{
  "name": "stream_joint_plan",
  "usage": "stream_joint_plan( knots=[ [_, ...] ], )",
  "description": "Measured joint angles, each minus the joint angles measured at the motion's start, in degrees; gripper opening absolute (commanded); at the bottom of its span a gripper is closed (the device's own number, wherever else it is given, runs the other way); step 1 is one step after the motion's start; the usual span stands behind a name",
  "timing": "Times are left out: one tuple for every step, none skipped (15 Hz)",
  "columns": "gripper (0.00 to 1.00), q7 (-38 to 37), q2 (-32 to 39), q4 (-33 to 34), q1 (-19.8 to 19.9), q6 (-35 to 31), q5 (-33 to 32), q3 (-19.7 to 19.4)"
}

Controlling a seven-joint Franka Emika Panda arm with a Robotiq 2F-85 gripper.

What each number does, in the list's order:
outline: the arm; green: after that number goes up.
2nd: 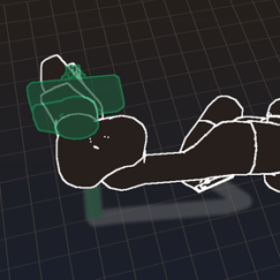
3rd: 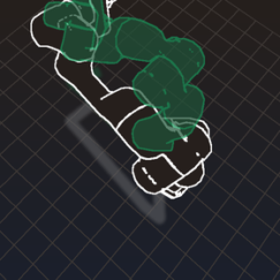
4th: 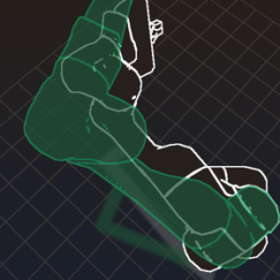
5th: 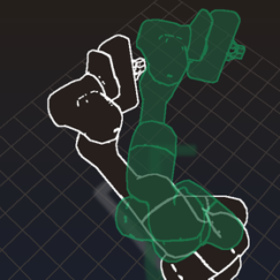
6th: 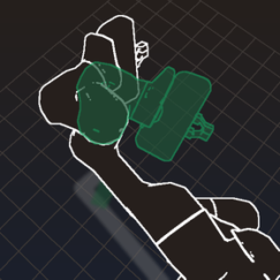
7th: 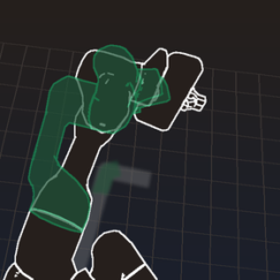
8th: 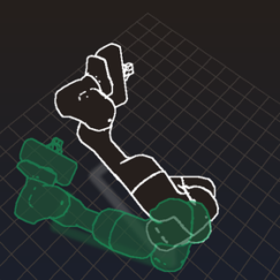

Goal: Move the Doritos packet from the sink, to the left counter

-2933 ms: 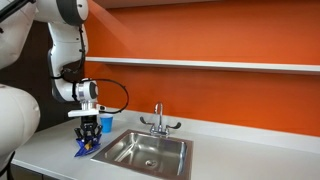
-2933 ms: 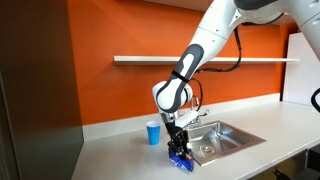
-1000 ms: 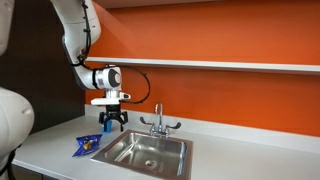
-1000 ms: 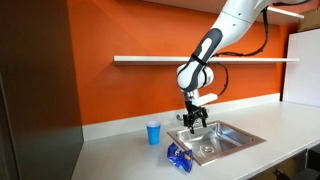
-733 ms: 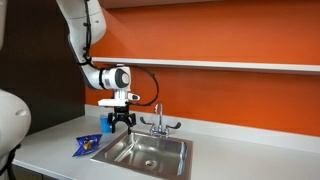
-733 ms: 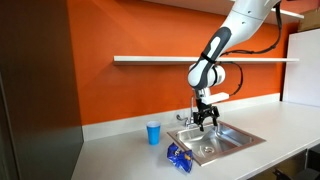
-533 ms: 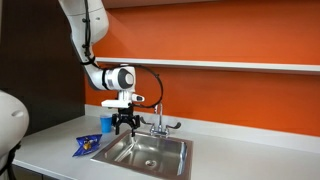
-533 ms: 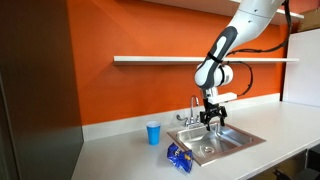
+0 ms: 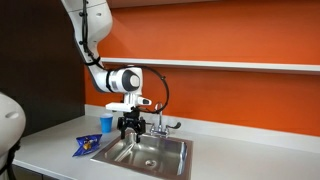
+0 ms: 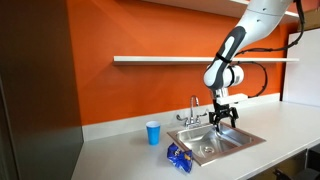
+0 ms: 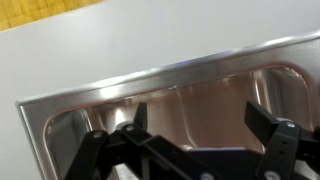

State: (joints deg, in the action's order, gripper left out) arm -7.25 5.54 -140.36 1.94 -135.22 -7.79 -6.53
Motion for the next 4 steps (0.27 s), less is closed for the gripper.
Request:
stream_joint_plan(
  knots=[
    [1.00, -0.16, -0.02, -0.05, 0.00, -0.03, 0.00, 0.00],
    [1.00, -0.28, -0.05, -0.06, -0.01, -0.04, 0.00, 0.00],
    [1.00, -0.36, -0.07, -0.06, -0.01, -0.05, 0.00, 0.00],
    [1.00, -0.39, -0.09, -0.07, -0.01, -0.06, 0.00, 0.00]
  ],
)
